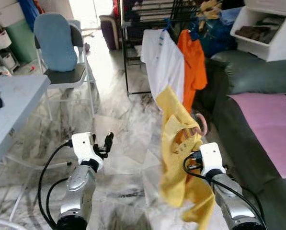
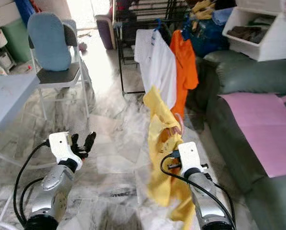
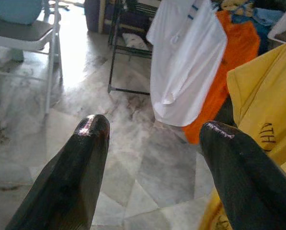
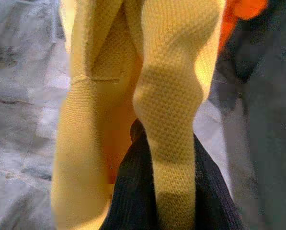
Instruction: Hang hanger
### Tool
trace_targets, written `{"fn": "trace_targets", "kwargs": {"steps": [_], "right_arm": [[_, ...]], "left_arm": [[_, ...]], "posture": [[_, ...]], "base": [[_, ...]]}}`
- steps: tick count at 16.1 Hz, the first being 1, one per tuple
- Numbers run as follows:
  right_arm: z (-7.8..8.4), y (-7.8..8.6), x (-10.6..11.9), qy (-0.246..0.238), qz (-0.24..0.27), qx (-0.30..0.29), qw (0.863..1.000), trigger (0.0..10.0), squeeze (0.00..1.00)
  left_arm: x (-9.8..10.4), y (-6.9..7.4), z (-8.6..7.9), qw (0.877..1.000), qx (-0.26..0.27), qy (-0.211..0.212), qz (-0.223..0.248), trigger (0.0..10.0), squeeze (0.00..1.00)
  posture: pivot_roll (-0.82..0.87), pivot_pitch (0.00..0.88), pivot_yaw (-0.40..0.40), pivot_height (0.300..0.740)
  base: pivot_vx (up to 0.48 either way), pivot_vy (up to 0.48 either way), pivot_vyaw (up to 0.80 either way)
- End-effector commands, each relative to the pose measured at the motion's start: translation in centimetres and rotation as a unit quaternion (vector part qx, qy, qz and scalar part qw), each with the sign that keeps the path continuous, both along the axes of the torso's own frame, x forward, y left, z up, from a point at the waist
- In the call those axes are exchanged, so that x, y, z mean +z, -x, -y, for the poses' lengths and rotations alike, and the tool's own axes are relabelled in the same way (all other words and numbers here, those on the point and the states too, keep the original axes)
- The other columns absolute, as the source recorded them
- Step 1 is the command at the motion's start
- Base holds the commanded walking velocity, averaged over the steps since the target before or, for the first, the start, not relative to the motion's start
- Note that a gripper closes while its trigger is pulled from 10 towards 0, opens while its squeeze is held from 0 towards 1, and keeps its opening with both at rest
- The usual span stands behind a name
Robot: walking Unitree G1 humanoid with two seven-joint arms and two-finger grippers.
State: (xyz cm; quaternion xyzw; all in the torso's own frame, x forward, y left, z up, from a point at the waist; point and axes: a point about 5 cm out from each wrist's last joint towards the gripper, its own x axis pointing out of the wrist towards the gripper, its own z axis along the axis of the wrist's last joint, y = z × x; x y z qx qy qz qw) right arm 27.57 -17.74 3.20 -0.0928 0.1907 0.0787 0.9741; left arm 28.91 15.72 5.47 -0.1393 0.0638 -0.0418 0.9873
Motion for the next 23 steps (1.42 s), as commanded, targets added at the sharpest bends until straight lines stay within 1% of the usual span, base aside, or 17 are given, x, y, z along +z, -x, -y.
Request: {"fn": "trace_targets", "kwargs": {"steps": [1,4,6,8,11,12,14,17,19,20,21,23], "right_arm": [[-0.5,-1.0,1.8,-0.008,0.039,0.013,0.999,10.0,0.0],[-0.9,-1.2,2.2,-0.014,0.049,0.027,0.998,10.0,0.0],[-0.9,-1.3,2.3,-0.043,0.043,0.012,0.998,10.0,0.0],[-0.8,-1.4,2.4,-0.04,0.044,0.014,0.998,10.0,0.0],[-0.9,-1.6,2.4,-0.043,0.048,0.015,0.998,10.0,0.0],[-1.1,-2.0,2.5,-0.045,0.052,0.017,0.997,10.0,0.0],[-1.3,-2.3,2.5,-0.047,0.054,0.018,0.997,10.0,0.0],[-1.6,-2.6,2.6,-0.057,0.058,0.013,0.997,10.0,0.0],[-1.1,-2.3,2.5,-0.06,0.062,-0.002,0.996,10.0,0.0],[-0.9,-2.2,2.4,-0.06,0.061,-0.005,0.996,10.0,0.0],[-0.5,-1.9,2.1,-0.058,0.059,-0.013,0.997,10.0,0.0],[0.1,-1.4,1.8,-0.054,0.058,-0.018,0.997,10.0,0.0]], "left_arm": [[0.1,-0.3,0.0,1.0,-0.001,0.002,-0.003,10.0,0.0],[0.0,-0.4,0.0,1.0,0.001,-0.002,-0.006,10.0,0.0],[0.0,-0.5,0.0,1.0,0.006,-0.004,-0.007,10.0,0.0],[-0.1,-0.5,-0.2,1.0,0.009,-0.008,-0.01,10.0,0.0],[-0.5,-0.4,-1.1,0.999,0.026,-0.02,-0.015,10.0,0.0],[-0.5,-0.3,-1.7,0.999,0.038,-0.027,-0.014,10.0,0.0],[-0.7,-0.2,-2.2,0.998,0.048,-0.033,-0.016,10.0,0.0],[-1.4,0.5,-3.7,0.995,0.076,-0.055,-0.029,10.0,0.0],[-1.8,1.3,-5.0,0.99,0.109,-0.081,-0.034,10.0,0.0],[-1.9,1.5,-5.1,0.989,0.114,-0.083,-0.034,10.0,0.0],[-2.1,1.9,-5.5,0.987,0.123,-0.1,-0.038,10.0,0.0],[-2.4,2.7,-5.7,0.985,0.12,-0.121,-0.036,10.0,0.0]], "posture": [[-0.16,0.0,0.038,0.74],[-0.16,0.0,0.037,0.74],[-0.16,0.0,0.036,0.74],[-0.16,0.0,0.035,0.74],[-0.14,0.0,0.016,0.74],[-0.12,0.0,0.006,0.74],[-0.11,0.0,0.002,0.74],[-0.1,0.0,0.006,0.74],[-0.1,0.0,0.012,0.74],[-0.1,0.0,0.014,0.74],[-0.1,0.0,0.017,0.74],[-0.1,0.0,0.019,0.74]], "base": [[0.349,0.0,0.0],[0.344,0.0,0.0],[0.343,0.0,0.0],[0.339,0.0,0.0],[0.341,0.0,0.0],[0.341,0.0,0.0],[0.345,0.0,0.0],[0.321,0.0,0.0],[0.0,0.0,0.0],[0.0,0.0,0.0],[0.0,0.0,0.0],[0.0,0.0,0.0]]}}
